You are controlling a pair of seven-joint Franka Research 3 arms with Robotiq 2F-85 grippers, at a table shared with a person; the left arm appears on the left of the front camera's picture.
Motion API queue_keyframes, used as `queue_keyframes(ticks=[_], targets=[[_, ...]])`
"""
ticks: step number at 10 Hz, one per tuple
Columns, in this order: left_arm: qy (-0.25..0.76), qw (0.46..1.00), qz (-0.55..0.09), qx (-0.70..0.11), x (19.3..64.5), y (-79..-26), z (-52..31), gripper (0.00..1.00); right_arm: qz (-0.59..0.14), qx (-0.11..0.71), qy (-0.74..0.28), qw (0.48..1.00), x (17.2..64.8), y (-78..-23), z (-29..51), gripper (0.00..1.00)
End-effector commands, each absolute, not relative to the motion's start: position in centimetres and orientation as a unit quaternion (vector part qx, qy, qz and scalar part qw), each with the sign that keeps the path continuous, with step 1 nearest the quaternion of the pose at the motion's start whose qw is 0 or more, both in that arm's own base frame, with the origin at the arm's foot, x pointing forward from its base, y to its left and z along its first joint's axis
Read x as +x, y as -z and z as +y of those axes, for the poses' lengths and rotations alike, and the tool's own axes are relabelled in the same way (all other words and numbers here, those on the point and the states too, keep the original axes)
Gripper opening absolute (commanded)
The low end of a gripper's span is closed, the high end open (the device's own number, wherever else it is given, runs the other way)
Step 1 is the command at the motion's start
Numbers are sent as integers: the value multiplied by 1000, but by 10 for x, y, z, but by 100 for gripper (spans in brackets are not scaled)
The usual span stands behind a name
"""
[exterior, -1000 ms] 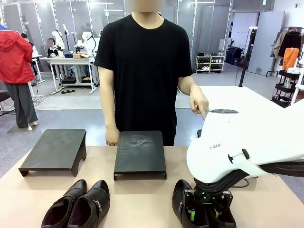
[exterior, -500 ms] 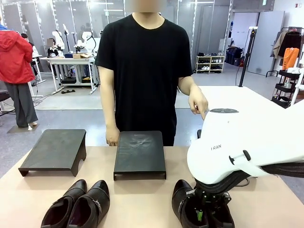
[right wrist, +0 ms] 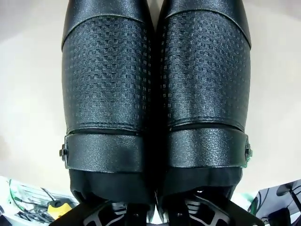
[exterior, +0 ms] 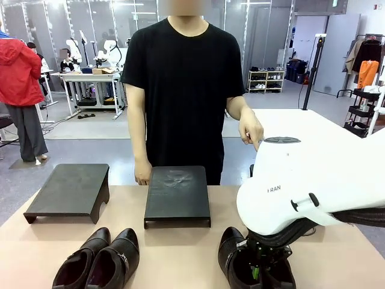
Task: Place the shoes on the stand as instructed by the person.
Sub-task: Pick up one pair of Shoes and place it on the Shoes Stand indicated by the person.
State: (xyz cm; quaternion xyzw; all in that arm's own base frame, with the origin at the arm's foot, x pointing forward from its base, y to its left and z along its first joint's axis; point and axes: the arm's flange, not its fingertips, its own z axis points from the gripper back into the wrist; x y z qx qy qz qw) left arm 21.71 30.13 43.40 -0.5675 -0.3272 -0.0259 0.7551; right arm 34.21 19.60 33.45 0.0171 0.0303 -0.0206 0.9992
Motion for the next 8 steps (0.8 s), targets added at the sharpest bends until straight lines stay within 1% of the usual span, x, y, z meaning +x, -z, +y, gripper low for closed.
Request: queue_keyframes(ticks=[1, 3, 4, 8], targets=[[28, 754, -329, -568, 216, -435, 302, 100, -5, 9, 41, 999, 271, -324, 162, 0], [28, 754, -329, -568, 216, -435, 302, 100, -17, 6, 8, 1000, 266, -360, 158, 0], [28, 754, -329, -568, 216, -435, 302, 100, -35, 9, -7, 999, 265, -378, 155, 0], [28, 754, -329, -568, 216, -435, 302, 100, -87, 25, -27, 996, 277, -431, 140, 0]])
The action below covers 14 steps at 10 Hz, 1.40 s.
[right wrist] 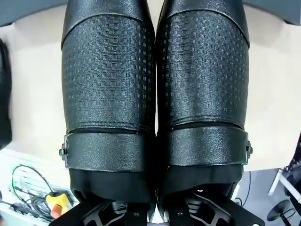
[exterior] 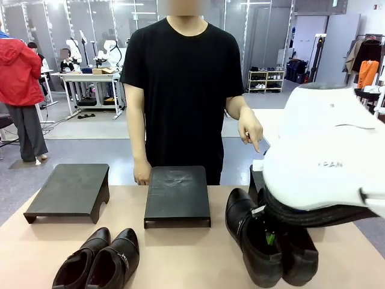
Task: Place the shoes on the stand as instructed by the person.
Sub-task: Pick up one pair of Shoes and place it on the Shoes Stand indicated by the person.
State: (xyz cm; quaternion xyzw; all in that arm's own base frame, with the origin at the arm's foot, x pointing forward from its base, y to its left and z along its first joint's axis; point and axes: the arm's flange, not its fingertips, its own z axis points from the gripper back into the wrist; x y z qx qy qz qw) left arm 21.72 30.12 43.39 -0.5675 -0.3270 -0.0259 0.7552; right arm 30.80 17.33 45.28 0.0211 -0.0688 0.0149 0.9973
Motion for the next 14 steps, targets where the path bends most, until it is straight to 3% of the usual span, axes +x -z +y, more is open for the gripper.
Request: queue_keyframes(ticks=[1, 7, 14], targets=[[28, 754, -329, -568, 216, -435, 302, 100, -98, 27, -31, 994, 283, -442, 133, 0], [28, 754, -329, -568, 216, -435, 302, 100, -142, 15, -33, 989, 373, -487, 91, 0], [28, 754, -329, -568, 216, -435, 302, 100, -145, 0, -11, 989, 473, -511, 84, 0]])
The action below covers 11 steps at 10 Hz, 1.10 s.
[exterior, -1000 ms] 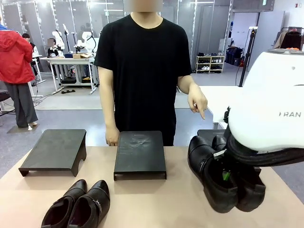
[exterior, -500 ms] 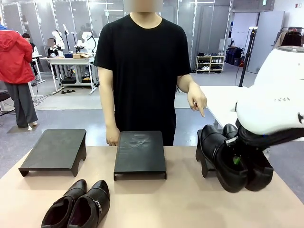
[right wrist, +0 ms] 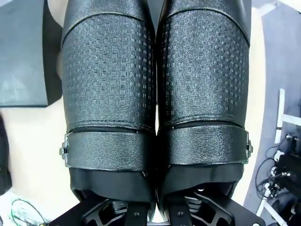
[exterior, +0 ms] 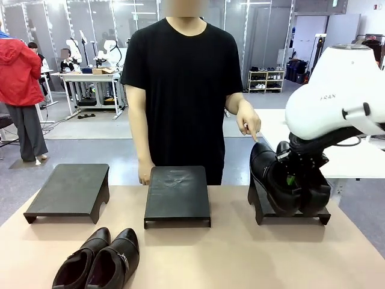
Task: Place the shoes on the stand as instructed by the person.
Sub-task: Pick up one pair of Shoes and place it on the Shoes Stand indicated by the person.
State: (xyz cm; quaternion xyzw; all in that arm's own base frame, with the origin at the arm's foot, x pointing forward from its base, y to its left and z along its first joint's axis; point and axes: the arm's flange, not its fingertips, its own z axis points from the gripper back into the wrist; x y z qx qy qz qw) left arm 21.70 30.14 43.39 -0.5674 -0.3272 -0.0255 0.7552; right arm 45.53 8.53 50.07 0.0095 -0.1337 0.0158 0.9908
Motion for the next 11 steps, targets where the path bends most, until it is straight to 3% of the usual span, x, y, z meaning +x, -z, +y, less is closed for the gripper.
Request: queue_keyframes(ticks=[1, 11], targets=[[28, 754, -329, -568, 216, -435, 302, 100, -146, -1, -13, 989, 485, -509, 85, 0], [28, 754, -329, -568, 216, -435, 302, 100, -164, 7, 18, 986, 570, -471, 49, 0]])
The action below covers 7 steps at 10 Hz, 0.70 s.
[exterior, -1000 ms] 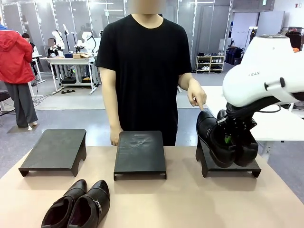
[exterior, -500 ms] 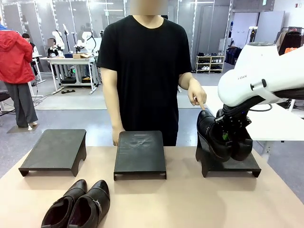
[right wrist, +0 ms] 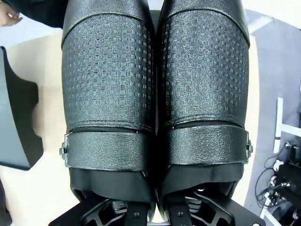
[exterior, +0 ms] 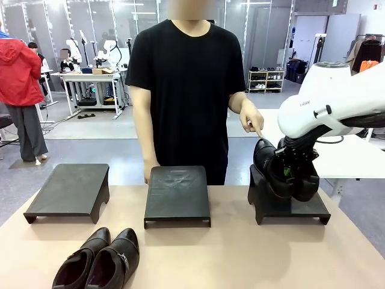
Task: Place the shoes on the stand as instructed by the person.
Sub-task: Pick up one pair of Shoes and place it on the Shoes Stand indicated by the person.
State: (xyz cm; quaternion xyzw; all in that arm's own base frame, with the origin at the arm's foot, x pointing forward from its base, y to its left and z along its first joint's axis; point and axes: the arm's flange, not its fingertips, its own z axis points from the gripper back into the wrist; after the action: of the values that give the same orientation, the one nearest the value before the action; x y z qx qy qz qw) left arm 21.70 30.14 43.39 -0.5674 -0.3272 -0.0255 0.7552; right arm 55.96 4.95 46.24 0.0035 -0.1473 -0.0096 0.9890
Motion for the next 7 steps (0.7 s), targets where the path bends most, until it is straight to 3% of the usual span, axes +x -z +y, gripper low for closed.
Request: queue_keyframes(ticks=[1, 7], targets=[[28, 754, -329, -568, 216, -435, 302, 100, -163, 0, 21, 986, 575, -466, 47, 0], [28, 754, -329, -568, 216, -435, 302, 100, -170, 9, 56, 984, 575, -441, 43, 0]])
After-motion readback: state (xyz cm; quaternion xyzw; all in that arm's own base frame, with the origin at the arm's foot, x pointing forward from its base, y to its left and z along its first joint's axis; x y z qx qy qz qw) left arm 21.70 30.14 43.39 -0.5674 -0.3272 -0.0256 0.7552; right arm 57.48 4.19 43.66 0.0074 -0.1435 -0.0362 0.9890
